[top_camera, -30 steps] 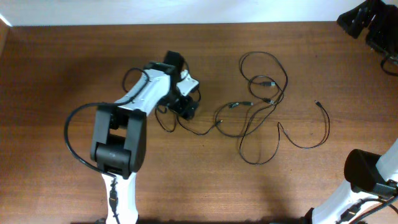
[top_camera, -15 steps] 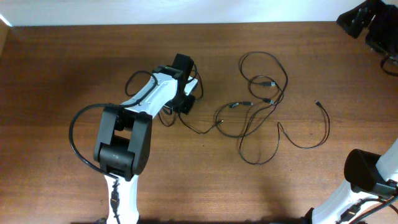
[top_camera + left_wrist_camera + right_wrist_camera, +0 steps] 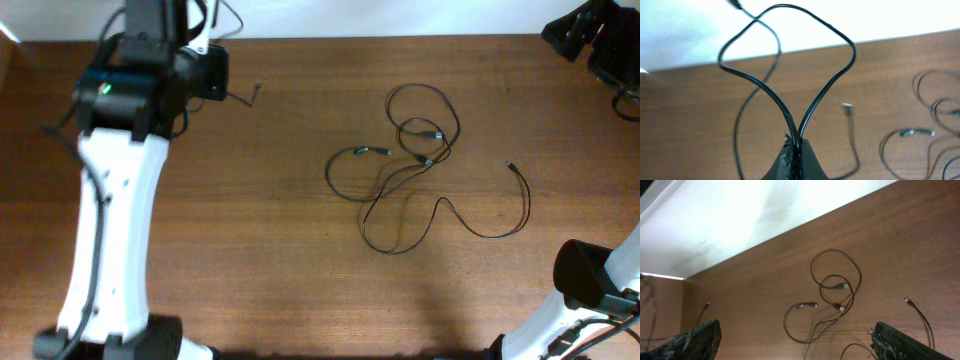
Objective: Untangle cables
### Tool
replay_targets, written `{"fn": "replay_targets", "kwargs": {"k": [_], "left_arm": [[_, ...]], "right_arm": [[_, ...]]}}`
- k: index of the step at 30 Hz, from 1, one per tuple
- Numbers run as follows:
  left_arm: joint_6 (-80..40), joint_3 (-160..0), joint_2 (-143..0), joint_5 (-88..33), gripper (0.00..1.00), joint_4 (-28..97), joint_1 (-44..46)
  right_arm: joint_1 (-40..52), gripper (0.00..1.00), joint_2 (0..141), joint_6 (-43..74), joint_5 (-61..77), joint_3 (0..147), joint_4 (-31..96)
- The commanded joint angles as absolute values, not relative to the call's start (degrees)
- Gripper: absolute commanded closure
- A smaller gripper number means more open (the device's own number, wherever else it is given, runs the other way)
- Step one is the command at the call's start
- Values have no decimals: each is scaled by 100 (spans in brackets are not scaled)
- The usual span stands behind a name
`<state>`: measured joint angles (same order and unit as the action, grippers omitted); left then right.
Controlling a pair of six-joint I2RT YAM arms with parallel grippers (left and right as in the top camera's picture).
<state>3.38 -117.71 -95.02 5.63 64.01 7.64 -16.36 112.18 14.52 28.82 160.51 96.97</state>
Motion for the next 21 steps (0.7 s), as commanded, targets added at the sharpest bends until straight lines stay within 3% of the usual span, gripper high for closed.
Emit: {"fn": "replay_targets", "kwargs": {"k": [1,7,12,16,21], "left_arm": [[344,-11804,-9070,1035,100,6305,746],[-143,-11802,-9190,1100,100,6678,-434],[-2731,-11386,-9664,2123,100,7317,-2163],[-3981,-10628,-10204,2727,100,6941,-3310],[-4095,-10503,-11083,2705,100,6014,-3964]], "right_arm": [[-1610,3,11196,1374,2893,16066,9732],[-1610,3,11194,1374,2893,16066,9732],[-1610,2,11196,1374,2893,16066,9732],[-1610,2,11194,1374,2893,16066,9732],[-1610,2,11196,1374,2893,16066,9732]]}}
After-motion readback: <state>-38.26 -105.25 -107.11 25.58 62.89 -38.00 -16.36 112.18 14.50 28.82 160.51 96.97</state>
